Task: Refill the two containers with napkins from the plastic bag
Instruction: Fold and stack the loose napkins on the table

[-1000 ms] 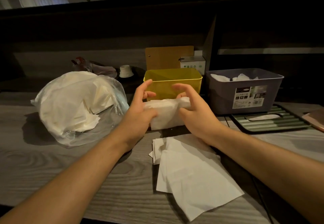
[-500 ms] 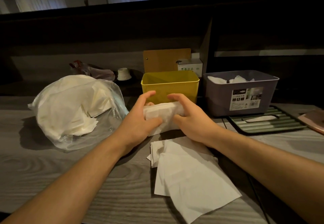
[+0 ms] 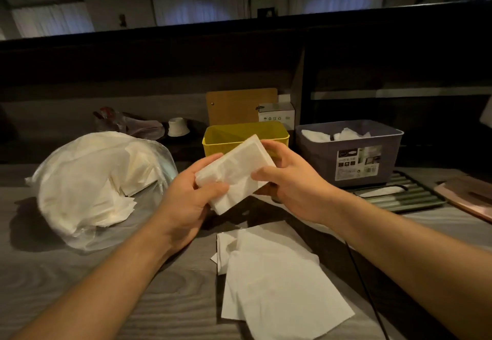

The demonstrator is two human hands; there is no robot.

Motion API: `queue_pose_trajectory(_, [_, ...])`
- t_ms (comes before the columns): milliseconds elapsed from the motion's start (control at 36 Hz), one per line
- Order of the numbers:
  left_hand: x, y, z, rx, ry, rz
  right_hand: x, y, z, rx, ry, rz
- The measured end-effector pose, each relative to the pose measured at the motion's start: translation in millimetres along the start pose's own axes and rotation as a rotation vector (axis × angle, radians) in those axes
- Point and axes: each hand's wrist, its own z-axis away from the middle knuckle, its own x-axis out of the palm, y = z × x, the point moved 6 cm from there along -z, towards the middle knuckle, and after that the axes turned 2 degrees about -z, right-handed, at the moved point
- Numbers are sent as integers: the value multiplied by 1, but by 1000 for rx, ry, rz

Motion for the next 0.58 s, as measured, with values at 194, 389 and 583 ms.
queue_pose_trajectory(194, [-1, 3, 4, 80, -15, -235, -1, 5, 3, 33, -108, 323])
queue_pose_trajectory(389, [2, 8, 7, 160, -13, -453, 5, 9, 6, -41, -30, 364])
queue_pose_trajectory(583, [-4, 4, 6, 132, 71, -400, 27, 3, 18, -105, -81, 405])
